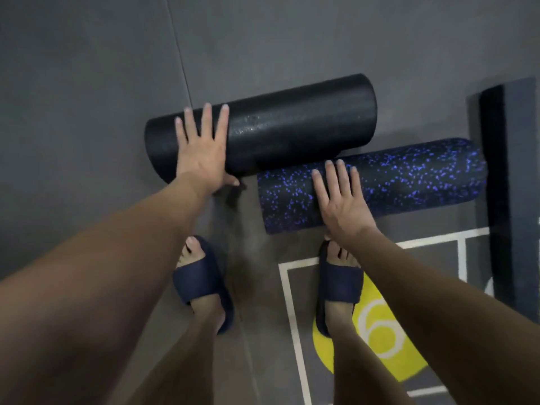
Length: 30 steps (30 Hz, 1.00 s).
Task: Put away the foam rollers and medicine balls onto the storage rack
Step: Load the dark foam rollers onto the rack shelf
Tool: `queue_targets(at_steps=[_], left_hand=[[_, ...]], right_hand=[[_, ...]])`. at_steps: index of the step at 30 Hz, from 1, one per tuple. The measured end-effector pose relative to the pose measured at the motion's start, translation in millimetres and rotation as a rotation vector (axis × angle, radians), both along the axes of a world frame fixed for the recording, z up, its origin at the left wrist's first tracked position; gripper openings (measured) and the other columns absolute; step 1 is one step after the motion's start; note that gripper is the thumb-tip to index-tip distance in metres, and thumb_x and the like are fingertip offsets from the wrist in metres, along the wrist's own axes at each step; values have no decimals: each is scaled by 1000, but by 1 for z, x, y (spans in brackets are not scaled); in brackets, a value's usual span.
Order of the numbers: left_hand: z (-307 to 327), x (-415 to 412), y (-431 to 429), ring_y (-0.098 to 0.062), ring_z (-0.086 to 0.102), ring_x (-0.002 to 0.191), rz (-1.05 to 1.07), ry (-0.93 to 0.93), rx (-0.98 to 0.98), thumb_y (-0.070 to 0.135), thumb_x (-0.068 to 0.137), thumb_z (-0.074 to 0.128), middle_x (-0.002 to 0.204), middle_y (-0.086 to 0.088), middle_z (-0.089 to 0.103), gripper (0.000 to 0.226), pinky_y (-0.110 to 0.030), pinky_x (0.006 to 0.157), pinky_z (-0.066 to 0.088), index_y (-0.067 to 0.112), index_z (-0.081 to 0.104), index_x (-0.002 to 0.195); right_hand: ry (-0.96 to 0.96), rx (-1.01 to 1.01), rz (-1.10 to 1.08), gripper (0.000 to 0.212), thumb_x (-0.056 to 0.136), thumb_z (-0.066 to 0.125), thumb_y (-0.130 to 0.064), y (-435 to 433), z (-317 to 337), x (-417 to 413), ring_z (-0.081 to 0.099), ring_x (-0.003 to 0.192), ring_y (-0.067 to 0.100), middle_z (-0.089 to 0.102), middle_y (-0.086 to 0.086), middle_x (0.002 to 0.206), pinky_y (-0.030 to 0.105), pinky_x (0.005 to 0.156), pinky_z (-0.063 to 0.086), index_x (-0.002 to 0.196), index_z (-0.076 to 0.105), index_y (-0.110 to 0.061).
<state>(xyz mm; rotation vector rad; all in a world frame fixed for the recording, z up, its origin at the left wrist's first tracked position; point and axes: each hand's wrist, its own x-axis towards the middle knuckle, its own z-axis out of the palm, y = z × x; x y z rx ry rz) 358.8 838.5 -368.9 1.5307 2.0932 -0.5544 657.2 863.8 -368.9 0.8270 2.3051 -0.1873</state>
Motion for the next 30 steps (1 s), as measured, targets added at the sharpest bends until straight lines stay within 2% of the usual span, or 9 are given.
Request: queue_targets(at_steps=[1, 3, 6, 8, 10, 14, 19, 25, 30], left_hand=[[-11, -3, 8, -51, 6, 152, 16, 15, 28, 72, 47, 88, 168, -18, 7, 160, -67, 120, 4, 19, -11, 161], [-23, -12, 25, -51, 20, 147, -19, 29, 54, 74, 42, 88, 164, -19, 20, 160, -71, 117, 13, 17, -2, 161], [-11, -16, 26, -51, 33, 137, -61, 37, 21, 71, 44, 88, 155, -21, 29, 154, -73, 111, 25, 12, 5, 160], [8, -4, 9, -50, 37, 132, 21, 39, -25, 73, 45, 85, 152, -22, 32, 152, -71, 110, 29, 12, 7, 160], [40, 8, -12, -48, 40, 128, 224, 20, -44, 76, 44, 83, 148, -20, 36, 151, -67, 107, 33, 13, 8, 159], [125, 5, -86, -46, 41, 127, 752, -19, -48, 78, 42, 85, 142, -19, 41, 148, -61, 104, 38, 18, 13, 156], [267, 12, -201, -46, 38, 132, 1367, -54, 68, 75, 41, 87, 143, -20, 41, 144, -60, 106, 38, 20, 16, 153], [430, 31, -320, -42, 42, 136, 1973, -89, 322, 66, 40, 92, 147, -13, 43, 140, -56, 109, 40, 23, 22, 153], [469, 33, -417, -34, 52, 127, 2226, -60, 601, 81, 34, 83, 133, -6, 54, 126, -50, 105, 46, 22, 38, 136]], right_hand=[[-5, -24, 16, 128, 74, 79, -51, 13, -10, -1, 9, 151, 51, 9, 31, 163, 68, 119, 9, 159, -5, -4], [-11, -42, 60, 150, 53, 84, -68, 42, -22, -7, 16, 149, 49, 15, 27, 163, 74, 114, 13, 160, -1, -8], [-56, -78, 94, 152, 48, 84, -71, 55, -21, -14, 23, 145, 48, 22, 27, 158, 76, 110, 20, 160, 1, -9], [-93, -111, 72, 153, 43, 84, -70, 44, -8, -9, 30, 140, 48, 28, 27, 153, 75, 108, 24, 159, 6, -7], [-47, -126, 3, 153, 36, 81, -73, 27, 17, -3, 38, 133, 45, 38, 25, 146, 71, 105, 30, 157, 14, -6], [202, -214, -259, 146, 34, 71, -81, -12, 115, -3, 49, 126, 40, 48, 17, 140, 60, 101, 42, 153, 30, -6], [433, -335, -390, 141, 34, 80, -70, -21, 270, -39, 47, 133, 31, 47, 6, 145, 51, 106, 44, 153, 27, -15], [562, -382, -194, 145, 38, 79, -73, -48, 438, -158, 41, 139, 37, 42, 17, 149, 56, 111, 39, 154, 22, -8], [613, -499, 26, 145, 40, 92, -60, -137, 485, -266, 37, 142, 34, 37, 13, 153, 55, 115, 35, 156, 17, -17]])
